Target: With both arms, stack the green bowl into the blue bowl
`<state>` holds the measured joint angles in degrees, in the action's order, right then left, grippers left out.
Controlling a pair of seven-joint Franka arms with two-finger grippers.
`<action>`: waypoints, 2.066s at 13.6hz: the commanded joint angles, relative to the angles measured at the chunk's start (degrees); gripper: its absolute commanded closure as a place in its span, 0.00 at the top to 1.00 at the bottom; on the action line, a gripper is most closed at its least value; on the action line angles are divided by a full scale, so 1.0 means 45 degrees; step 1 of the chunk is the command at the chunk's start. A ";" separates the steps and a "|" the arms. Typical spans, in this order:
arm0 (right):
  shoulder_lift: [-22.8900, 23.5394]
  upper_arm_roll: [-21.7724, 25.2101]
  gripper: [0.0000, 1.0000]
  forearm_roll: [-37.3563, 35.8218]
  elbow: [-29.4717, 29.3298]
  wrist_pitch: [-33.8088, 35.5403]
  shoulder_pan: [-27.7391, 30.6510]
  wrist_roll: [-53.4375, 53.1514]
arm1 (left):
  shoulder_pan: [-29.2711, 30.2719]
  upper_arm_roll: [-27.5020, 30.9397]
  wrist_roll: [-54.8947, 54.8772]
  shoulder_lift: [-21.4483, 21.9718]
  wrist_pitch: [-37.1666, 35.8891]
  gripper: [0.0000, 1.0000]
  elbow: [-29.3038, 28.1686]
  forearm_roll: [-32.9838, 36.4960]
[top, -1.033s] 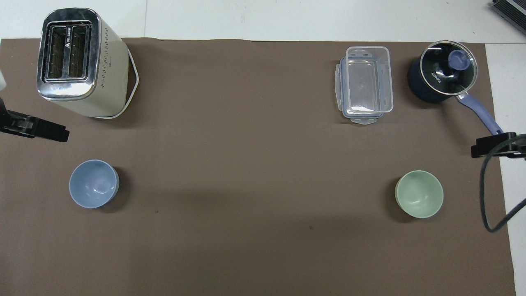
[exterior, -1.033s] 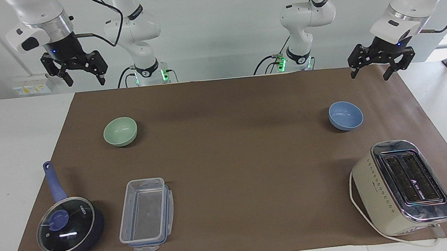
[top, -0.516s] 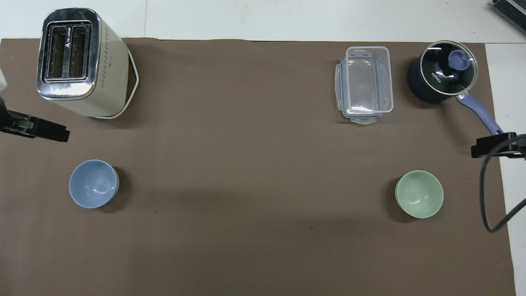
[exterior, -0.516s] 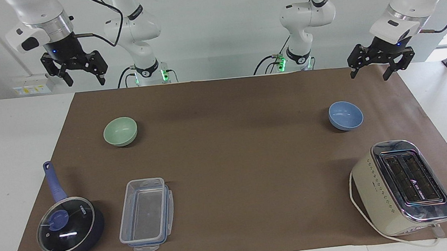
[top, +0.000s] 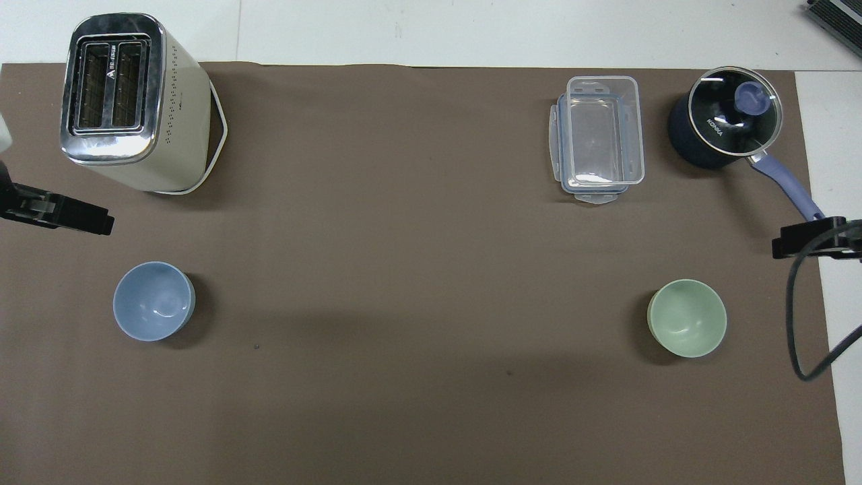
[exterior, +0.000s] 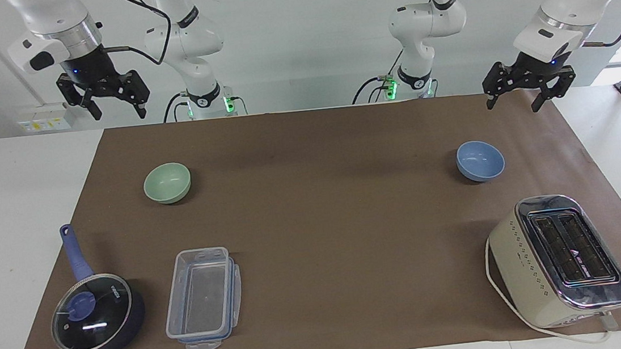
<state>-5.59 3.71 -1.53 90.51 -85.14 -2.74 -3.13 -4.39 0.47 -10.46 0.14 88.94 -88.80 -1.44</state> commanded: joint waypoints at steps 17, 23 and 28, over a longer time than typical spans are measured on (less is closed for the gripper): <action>-0.0223 0.0035 1.00 0.0203 0.0199 0.0054 0.0063 0.0187 | 0.2850 -0.0065 -0.2909 0.1435 0.6989 1.00 -0.7588 -0.0636; -0.0223 0.0035 1.00 0.0203 0.0199 0.0054 0.0063 0.0187 | 0.3825 -0.0065 -0.5484 -0.0145 0.9687 1.00 -0.8900 -0.2529; -0.0223 0.0035 1.00 0.0203 0.0199 0.0054 0.0063 0.0168 | 0.3905 -0.0065 -0.5937 -0.0440 0.9766 1.00 -0.9095 -0.3488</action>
<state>-5.59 3.71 -1.53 90.51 -85.14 -2.74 -3.13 12.54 0.72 -35.83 -2.77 131.79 -128.52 -15.65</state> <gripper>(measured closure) 0.000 0.000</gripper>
